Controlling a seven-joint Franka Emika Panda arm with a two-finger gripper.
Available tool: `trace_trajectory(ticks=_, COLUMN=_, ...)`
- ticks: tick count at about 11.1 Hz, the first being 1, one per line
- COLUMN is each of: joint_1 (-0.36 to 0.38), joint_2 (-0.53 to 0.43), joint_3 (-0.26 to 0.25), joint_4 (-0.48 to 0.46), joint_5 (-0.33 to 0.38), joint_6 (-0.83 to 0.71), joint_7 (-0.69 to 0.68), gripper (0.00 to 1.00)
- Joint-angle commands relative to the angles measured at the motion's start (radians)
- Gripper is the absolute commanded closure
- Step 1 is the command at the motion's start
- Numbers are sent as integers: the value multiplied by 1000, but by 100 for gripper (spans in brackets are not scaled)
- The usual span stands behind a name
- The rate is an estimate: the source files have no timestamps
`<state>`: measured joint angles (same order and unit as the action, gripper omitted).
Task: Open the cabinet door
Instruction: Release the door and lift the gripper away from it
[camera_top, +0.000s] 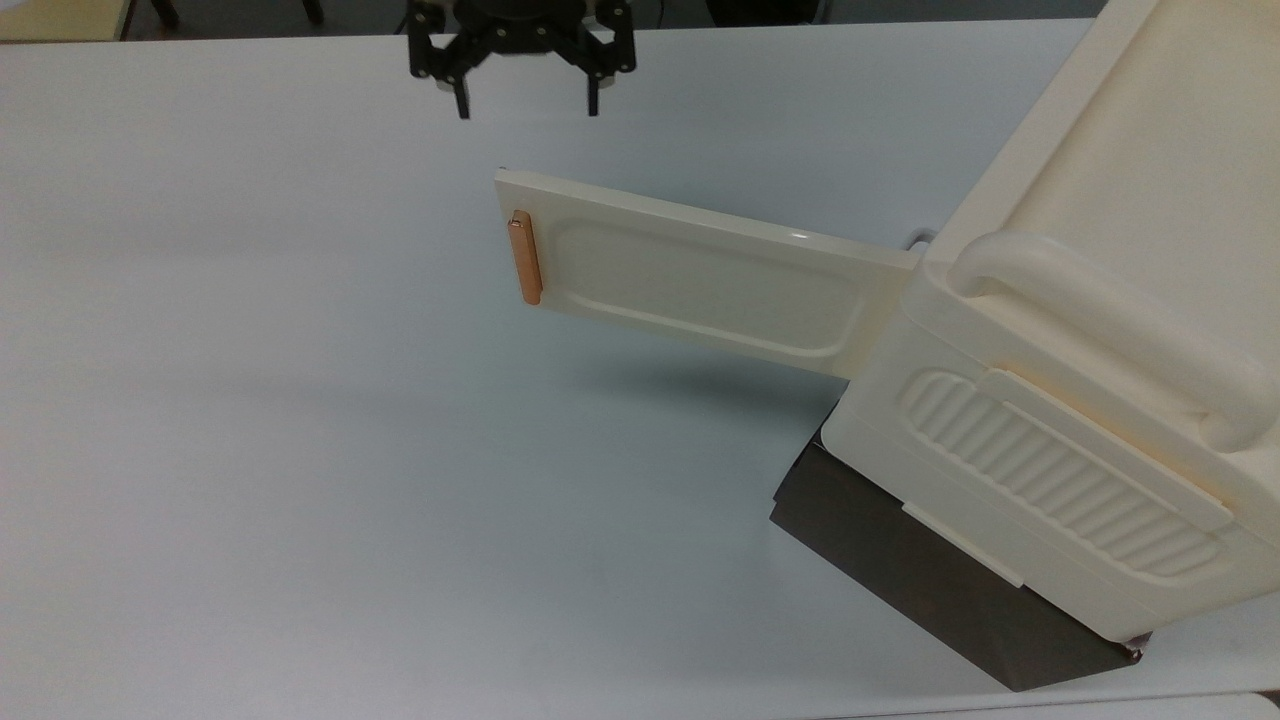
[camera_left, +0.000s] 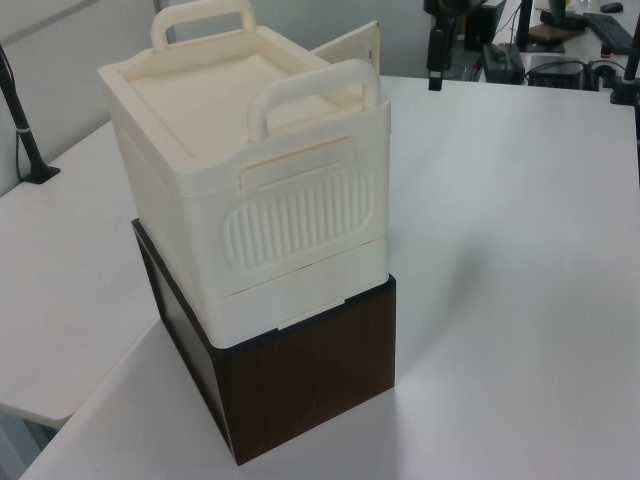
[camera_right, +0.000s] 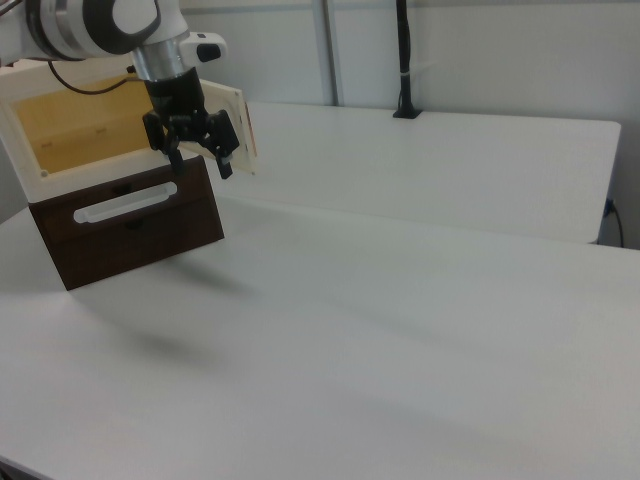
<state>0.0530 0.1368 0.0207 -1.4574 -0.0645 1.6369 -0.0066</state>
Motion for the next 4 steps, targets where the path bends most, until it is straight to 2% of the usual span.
trace_trajectory(ticks=1, joint_1=-1, joint_2=-74, joint_3=-2, joint_4=-87, joint_5=-64, joint_6=-67, joint_7=74, gripper=0)
trace_trajectory(ticks=4, joint_1=-12, joint_2=-80, joint_3=-2, joint_4=-89, joint_5=-63, joint_6=-89, joint_7=85, gripper=0)
